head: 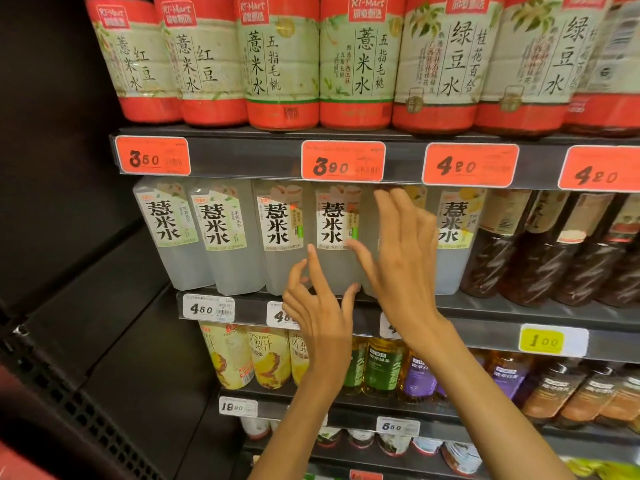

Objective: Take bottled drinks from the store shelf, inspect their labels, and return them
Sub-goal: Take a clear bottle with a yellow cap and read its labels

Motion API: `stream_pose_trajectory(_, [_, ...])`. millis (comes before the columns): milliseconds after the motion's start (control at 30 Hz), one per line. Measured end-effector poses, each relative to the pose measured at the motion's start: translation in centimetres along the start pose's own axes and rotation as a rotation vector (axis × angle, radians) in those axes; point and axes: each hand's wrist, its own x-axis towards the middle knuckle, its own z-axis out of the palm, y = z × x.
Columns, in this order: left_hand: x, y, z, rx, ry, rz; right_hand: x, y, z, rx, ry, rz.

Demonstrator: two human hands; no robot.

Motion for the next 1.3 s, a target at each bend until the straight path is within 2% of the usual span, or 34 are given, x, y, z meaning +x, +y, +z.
stream_pose_trajectory(100, [-0.7,0.6,-0.2,-0.033,0.031,0.006,0.2,2.4,-1.0,-0.09,0.131,0.042])
stream_pose_trajectory(233, [-2.7,2.7,-0.3,-0.183,-0.078,0.15,2.5,4.3,-1.5,-0.231,0.091,0.051])
stream_pose_trajectory(400, [-4.5,5.3,0.3,-0.25,-0.19,0.043,3.4,4.6,-1.2,-0.049,-0.074,0.0])
stream_pose_trajectory(600, [-4.6,5.4,0.0,-0.352,-0.119,0.007,3.2,5.2,-1.8,0.202,-0.13,0.115])
stream_pose_trajectory(700, [-4.1,5.5,0.0,-0.352,-0.153,-0.047,3.5,5.4,-2.1,0.284,-0.17,0.14])
stream_pose_trajectory(833, [-3.3,5.8,0.3,-0.281,-0.201,-0.104,3.9,5.6,-1.9,0.332,-0.215,0.183])
stream_pose_trajectory(967, [-3.3,6.4,0.7,-0.139,-0.13,-0.09,3.4,5.7,-1.5,0.447,-0.175,0.207])
stream_pose_trajectory(1067, [-3.0,7.1,1.1,-0.11,-0.08,-0.118,3.3,5.9,-1.4,0.443,-0.159,0.192])
stream_pose_trajectory(1300, [-4.1,7.5,0.4,-0.44,-0.03,-0.112,3.3,6.5,-2.3,0.496,-0.167,0.175])
